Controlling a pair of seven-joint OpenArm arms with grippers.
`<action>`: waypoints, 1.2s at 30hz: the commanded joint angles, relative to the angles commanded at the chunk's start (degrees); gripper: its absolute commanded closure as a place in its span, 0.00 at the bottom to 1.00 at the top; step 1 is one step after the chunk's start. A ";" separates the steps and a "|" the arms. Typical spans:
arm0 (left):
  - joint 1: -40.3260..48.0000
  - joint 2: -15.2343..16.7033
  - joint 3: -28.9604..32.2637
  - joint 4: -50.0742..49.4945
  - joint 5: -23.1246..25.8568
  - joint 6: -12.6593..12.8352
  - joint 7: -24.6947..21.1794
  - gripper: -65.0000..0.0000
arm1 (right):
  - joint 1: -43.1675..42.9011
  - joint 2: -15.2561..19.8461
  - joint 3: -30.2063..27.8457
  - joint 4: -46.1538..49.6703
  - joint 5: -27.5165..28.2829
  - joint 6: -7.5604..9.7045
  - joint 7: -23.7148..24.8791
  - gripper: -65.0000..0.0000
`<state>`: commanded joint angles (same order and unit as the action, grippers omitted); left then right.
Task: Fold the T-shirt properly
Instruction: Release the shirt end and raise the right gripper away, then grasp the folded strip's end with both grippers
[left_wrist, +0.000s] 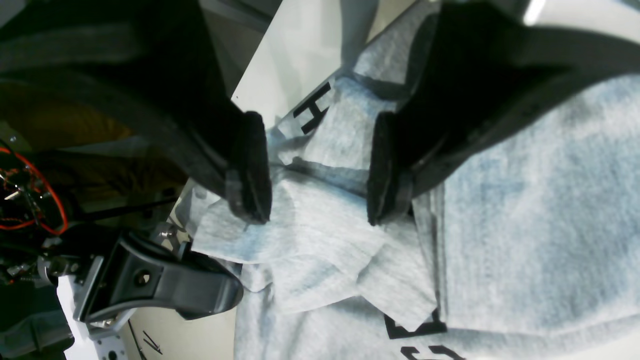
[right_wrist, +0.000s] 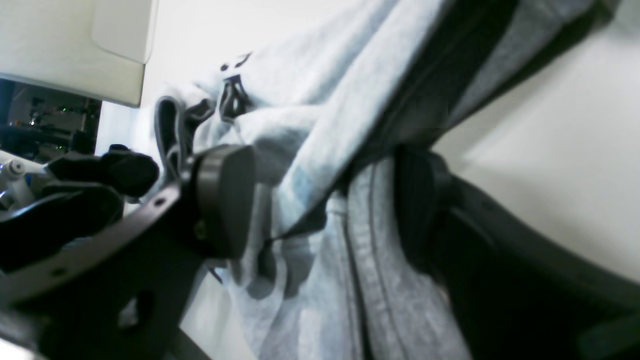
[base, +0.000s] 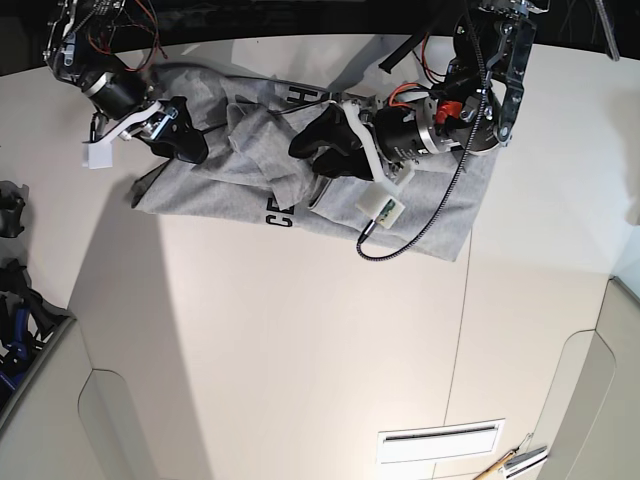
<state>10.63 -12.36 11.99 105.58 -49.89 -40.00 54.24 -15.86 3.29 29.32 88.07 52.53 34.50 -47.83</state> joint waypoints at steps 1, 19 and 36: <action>0.00 0.00 -0.02 0.04 0.00 0.00 0.00 0.47 | 0.11 -0.02 0.00 0.00 -0.26 0.00 0.00 0.45; -0.11 -0.04 -12.59 5.27 -4.15 0.00 6.03 0.47 | 0.26 6.82 3.48 0.04 -4.26 0.00 1.11 1.00; 5.46 0.00 -19.34 1.81 0.42 0.00 5.40 0.47 | 0.44 20.39 11.45 6.58 -2.43 0.00 -0.17 1.00</action>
<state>16.10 -12.36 -7.35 107.39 -49.47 -40.00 59.64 -15.42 23.68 40.77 94.65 50.11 34.50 -48.01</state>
